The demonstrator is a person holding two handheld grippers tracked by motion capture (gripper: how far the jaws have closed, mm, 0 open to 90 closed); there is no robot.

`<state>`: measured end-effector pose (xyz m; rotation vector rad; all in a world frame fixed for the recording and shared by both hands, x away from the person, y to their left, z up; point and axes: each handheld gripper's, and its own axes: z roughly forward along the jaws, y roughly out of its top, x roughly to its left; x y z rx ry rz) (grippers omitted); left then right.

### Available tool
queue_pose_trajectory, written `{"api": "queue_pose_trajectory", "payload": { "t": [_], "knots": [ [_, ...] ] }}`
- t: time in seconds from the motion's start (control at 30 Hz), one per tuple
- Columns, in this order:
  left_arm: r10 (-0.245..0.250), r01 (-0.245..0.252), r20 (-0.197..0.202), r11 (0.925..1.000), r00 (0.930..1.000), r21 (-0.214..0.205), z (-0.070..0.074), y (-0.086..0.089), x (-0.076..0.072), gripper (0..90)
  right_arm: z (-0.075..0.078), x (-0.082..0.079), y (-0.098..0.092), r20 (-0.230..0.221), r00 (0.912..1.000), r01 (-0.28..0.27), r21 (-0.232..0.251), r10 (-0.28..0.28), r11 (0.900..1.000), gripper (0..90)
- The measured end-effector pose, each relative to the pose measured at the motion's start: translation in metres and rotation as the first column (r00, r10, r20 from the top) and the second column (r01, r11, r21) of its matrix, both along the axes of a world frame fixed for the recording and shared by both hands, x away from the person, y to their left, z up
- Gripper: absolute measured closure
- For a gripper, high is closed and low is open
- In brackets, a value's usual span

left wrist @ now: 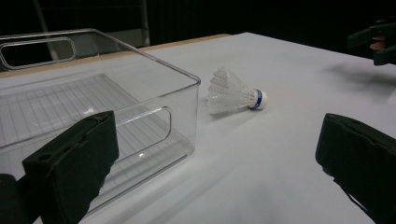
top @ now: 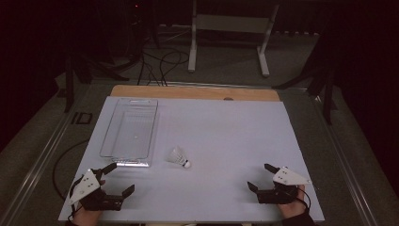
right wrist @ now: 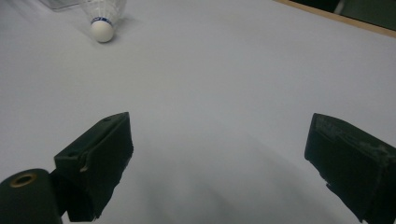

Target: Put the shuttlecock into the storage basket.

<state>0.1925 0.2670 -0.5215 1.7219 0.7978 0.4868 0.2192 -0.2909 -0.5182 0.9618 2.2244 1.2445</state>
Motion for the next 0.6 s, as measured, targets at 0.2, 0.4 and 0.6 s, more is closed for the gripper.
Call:
{"api": "queue_pose_trajectory", "payload": {
  "t": [0.2,0.4,0.6],
  "knots": [
    [-0.003,0.003,-0.003,1.0,1.0,0.0,-0.0005,-0.0012,0.0008,0.3,0.0007,-0.0009,-0.0014,0.003,1.0,-0.001,0.005,0.001,1.0,7.6],
    [-0.006,0.006,-0.007,1.0,1.0,-0.003,-0.0009,-0.0011,0.0013,0.3,0.0012,-0.0018,-0.0007,0.007,1.0,-0.003,0.001,0.003,1.0,7.6],
    [-0.006,0.006,-0.003,1.0,1.0,0.004,-0.0003,-0.0013,0.0009,0.3,0.0005,-0.0017,0.0001,0.006,0.9999,-0.011,0.001,0.011,0.9999,7.6]
  ]
}}
